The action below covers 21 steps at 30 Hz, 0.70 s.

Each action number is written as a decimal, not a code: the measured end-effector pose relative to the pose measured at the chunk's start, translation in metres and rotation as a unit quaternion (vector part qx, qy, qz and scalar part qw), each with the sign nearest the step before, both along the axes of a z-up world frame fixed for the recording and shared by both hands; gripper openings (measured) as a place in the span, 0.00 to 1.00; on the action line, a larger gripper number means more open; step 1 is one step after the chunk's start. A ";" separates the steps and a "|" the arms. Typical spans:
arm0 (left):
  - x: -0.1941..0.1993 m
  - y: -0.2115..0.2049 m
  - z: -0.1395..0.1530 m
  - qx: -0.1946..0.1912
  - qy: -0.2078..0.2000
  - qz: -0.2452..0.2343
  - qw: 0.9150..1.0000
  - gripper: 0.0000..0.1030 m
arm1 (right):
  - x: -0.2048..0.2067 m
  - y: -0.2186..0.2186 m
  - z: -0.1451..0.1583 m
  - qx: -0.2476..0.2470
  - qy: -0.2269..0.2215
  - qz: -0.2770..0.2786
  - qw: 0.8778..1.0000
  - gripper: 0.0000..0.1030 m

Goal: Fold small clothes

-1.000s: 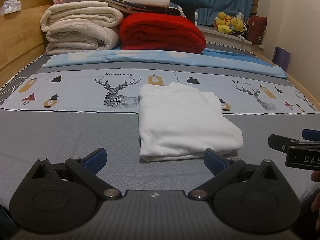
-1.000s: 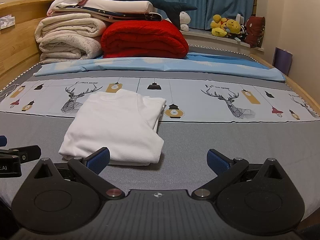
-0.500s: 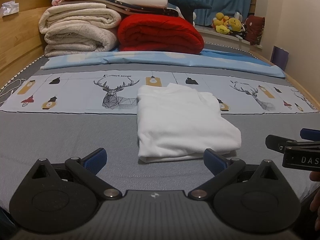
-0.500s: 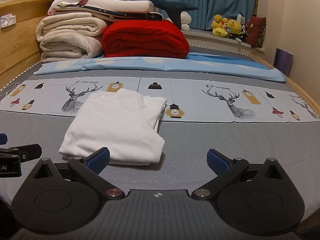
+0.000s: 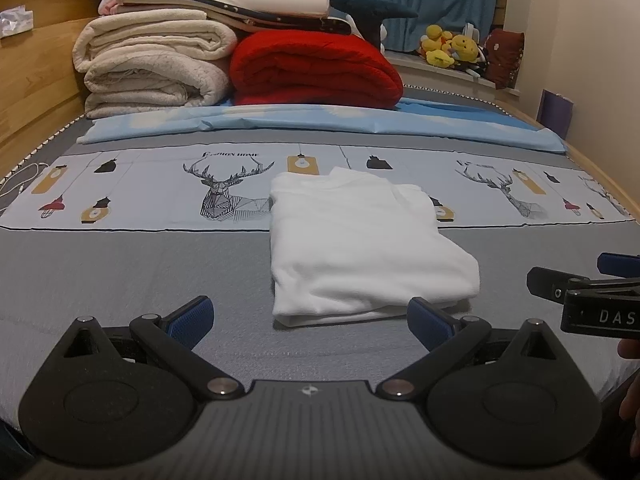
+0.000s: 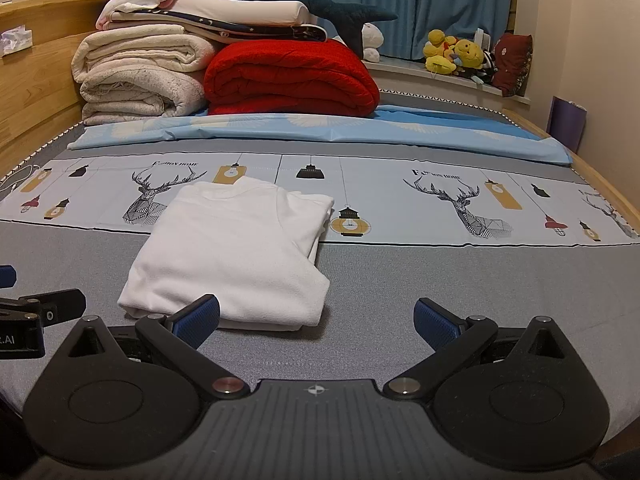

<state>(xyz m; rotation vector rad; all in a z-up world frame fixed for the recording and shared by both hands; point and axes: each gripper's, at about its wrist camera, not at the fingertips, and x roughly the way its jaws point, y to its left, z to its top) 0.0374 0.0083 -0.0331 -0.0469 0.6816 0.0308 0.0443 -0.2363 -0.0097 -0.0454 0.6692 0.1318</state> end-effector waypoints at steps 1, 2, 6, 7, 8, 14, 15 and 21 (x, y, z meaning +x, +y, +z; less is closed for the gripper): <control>0.000 0.000 0.000 0.000 0.000 0.000 1.000 1.00 | 0.000 0.000 0.000 0.000 0.000 0.000 1.000 0.99; 0.000 0.000 0.000 0.000 0.000 0.000 1.000 1.00 | 0.000 0.000 0.000 0.000 0.000 0.000 1.000 0.99; -0.001 -0.001 0.001 0.001 0.000 -0.003 1.000 1.00 | 0.000 0.000 0.000 0.000 0.000 0.000 1.000 0.99; -0.001 -0.001 0.001 0.001 0.000 -0.003 1.000 1.00 | 0.000 0.000 0.000 0.000 0.000 0.000 1.000 0.99; -0.001 -0.001 0.001 0.000 -0.001 -0.003 1.000 1.00 | 0.000 0.000 0.000 0.000 0.000 0.000 1.000 0.99; -0.001 -0.003 0.001 0.000 -0.002 -0.005 1.000 1.00 | 0.000 0.001 0.000 0.000 0.000 0.000 1.000 0.99; -0.001 -0.003 0.001 -0.001 -0.001 -0.005 1.000 1.00 | 0.000 0.001 0.000 0.000 0.000 0.000 1.000 0.99; 0.000 -0.002 0.000 -0.004 -0.001 -0.006 1.000 1.00 | 0.000 0.001 0.000 0.000 0.000 0.001 1.000 0.99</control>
